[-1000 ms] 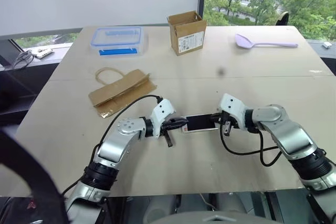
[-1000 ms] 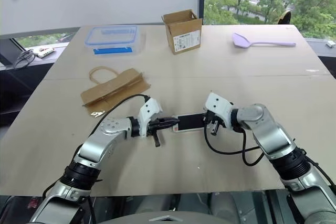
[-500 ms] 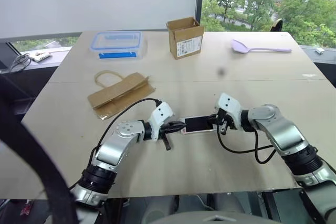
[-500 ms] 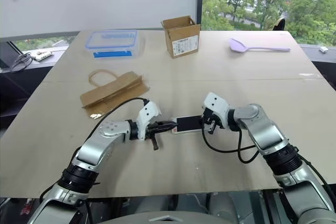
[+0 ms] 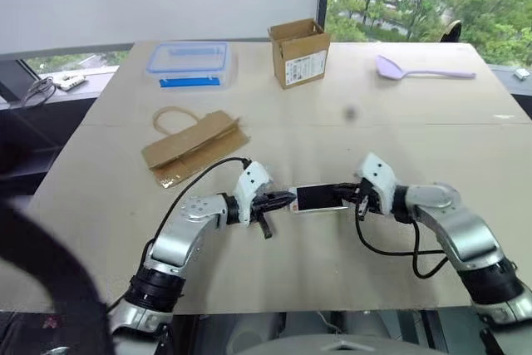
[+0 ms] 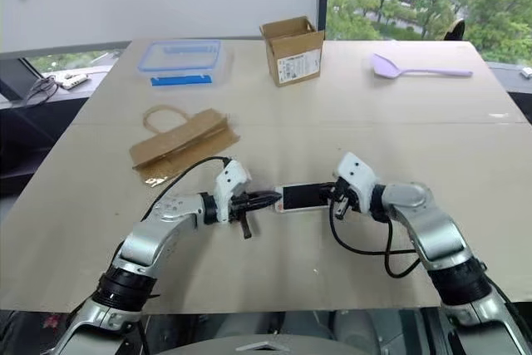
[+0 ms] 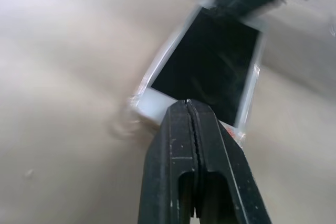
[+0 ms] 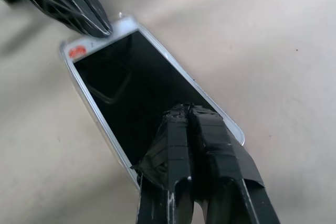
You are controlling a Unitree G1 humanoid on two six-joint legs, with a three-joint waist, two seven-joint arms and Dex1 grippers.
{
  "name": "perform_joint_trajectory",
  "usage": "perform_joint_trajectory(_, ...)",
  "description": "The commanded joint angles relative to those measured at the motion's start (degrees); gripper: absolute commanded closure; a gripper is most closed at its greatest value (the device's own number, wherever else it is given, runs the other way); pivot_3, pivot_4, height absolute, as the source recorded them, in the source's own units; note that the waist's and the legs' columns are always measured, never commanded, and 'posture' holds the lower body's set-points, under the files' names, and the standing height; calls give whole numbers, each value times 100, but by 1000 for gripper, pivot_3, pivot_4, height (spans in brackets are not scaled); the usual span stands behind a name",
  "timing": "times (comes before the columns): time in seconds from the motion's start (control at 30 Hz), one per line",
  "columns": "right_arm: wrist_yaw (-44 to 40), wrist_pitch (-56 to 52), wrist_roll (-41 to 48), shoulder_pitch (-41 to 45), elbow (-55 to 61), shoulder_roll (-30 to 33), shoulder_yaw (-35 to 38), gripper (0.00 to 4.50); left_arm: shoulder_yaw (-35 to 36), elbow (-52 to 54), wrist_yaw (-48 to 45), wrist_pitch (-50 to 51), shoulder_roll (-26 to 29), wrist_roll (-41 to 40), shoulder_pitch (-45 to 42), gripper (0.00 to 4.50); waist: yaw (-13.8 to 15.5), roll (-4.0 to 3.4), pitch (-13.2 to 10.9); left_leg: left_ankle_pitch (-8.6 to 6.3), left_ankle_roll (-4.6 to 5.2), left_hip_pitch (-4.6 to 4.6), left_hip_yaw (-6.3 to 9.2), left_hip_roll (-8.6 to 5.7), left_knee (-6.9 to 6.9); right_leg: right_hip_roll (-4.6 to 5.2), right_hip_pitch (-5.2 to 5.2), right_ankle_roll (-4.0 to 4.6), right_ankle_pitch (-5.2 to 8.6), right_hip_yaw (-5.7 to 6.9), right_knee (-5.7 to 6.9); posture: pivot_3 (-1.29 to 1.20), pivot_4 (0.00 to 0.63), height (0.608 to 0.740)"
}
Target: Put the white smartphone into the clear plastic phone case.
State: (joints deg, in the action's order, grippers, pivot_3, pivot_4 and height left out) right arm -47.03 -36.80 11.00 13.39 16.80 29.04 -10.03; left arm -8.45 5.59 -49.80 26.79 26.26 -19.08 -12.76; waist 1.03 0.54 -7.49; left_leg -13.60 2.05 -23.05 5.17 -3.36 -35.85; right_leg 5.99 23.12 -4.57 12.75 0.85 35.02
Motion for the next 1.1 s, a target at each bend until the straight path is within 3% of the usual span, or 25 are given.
perform_joint_trajectory(0.03,175,-239,207,-271,352,128,355,4468,581,140,89,239,117,-369,94,4500,-6,-12,-30,7,11,-10,2,-1,0,-5,16,17,-11,0,9,0,150,740)
perform_joint_trajectory(0.17,254,-385,548,-472,983,227,673,4468,701,223,-60,325,383,-436,267,4500,-24,-22,-110,21,-27,-76,-4,-5,-15,-16,91,22,-9,2,52,0,150,740)
perform_joint_trajectory(0.53,752,-625,453,-856,1551,808,891,4468,313,406,-254,205,552,-266,382,4500,-20,-22,-215,5,0,-78,-18,-19,-29,-17,86,19,-8,9,51,0,150,740)
perform_joint_trajectory(1.1,531,-275,-139,46,1145,544,-832,4468,-155,448,-404,171,360,-131,140,4500,-26,-19,-216,20,-21,-64,-13,-20,-62,-30,66,19,-9,14,80,0,150,740)
